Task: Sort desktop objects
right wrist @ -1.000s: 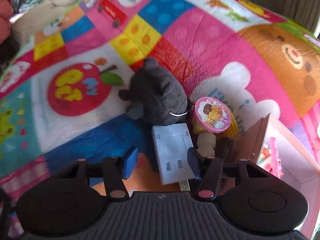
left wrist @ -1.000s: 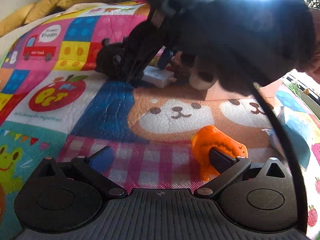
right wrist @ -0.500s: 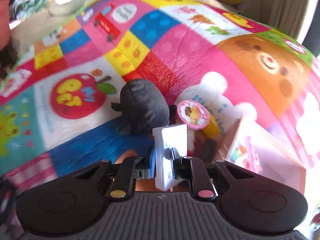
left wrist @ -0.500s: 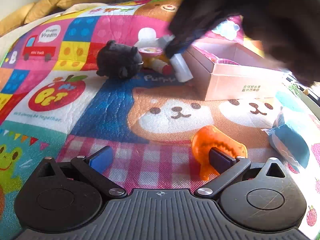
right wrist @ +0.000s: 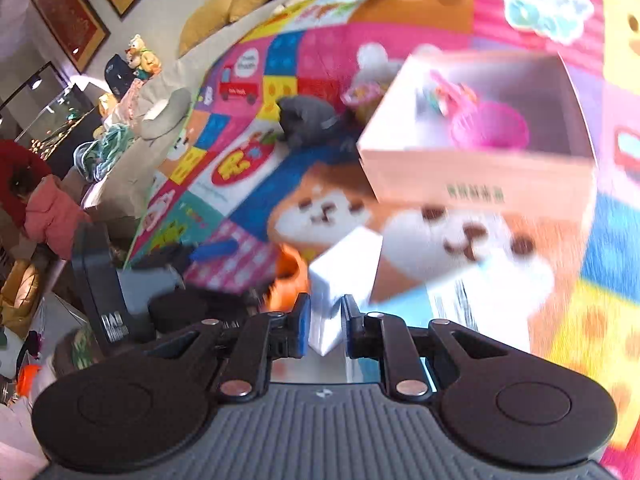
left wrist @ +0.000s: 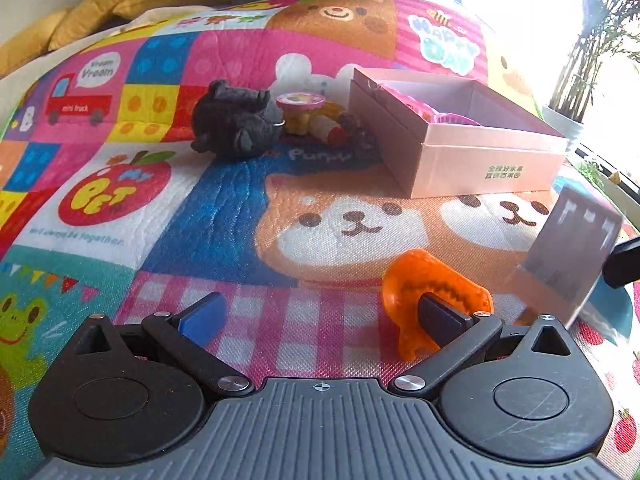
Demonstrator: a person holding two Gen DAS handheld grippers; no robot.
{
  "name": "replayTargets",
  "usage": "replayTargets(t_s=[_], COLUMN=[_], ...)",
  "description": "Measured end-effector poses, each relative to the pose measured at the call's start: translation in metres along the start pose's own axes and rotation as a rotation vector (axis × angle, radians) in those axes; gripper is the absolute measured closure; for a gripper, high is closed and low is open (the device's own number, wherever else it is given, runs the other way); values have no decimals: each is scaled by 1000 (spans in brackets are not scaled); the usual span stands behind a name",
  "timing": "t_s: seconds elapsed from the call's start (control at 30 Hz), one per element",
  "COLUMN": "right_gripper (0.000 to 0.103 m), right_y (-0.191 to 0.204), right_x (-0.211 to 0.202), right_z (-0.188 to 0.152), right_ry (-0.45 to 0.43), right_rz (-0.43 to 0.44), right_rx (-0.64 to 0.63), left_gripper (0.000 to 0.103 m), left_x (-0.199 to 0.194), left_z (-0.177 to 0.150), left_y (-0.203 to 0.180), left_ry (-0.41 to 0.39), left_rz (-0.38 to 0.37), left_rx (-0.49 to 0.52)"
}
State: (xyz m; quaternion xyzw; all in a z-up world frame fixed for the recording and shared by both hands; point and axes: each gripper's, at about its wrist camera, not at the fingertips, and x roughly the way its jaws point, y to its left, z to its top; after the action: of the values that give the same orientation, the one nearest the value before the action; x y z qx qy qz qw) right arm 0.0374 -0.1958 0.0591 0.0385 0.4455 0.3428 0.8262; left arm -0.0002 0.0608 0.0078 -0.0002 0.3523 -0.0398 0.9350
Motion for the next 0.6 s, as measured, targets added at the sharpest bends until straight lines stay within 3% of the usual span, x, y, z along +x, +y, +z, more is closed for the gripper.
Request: replayTargets(t_s=[0.07, 0.13, 0.17, 0.2, 0.27, 0.37, 0.4, 0.5, 0.6], right_gripper=[85, 67, 49, 42, 42, 41, 34, 12, 10], right_y=[3, 4, 4, 2, -12, -28, -28, -15, 0], right_x=[-14, -27, -32, -34, -38, -49, -51, -48, -28], right_z=[-16, -31, -37, -42, -51, -59, -61, -65, -63], right_ry=[-68, -131, -156, -169, -174, -202, -218, -279, -284], right_rz=[-83, -196, -263, -315, -393, -315, -284, -255, -270], right_rx=[-69, -150, -185, -206, -207, -144, -143, -192, -252], left_gripper=[0, 0, 0, 0, 0, 0, 0, 0, 0], left_x=[-8, -22, -29, -36, -47, -46, -42, -25, -14], left_z=[1, 6, 9, 12, 16, 13, 10, 4, 3], left_y=[1, -2, -6, -11, -27, -60, -70, -86, -86], left_ry=[-8, -42, -60, -78, -101, -63, -51, -25, -16], left_rz=[-3, -30, -44, -62, -98, -130, -117, -30, 29], left_rx=[-4, 14, 31, 58, 133, 281, 319, 389, 417])
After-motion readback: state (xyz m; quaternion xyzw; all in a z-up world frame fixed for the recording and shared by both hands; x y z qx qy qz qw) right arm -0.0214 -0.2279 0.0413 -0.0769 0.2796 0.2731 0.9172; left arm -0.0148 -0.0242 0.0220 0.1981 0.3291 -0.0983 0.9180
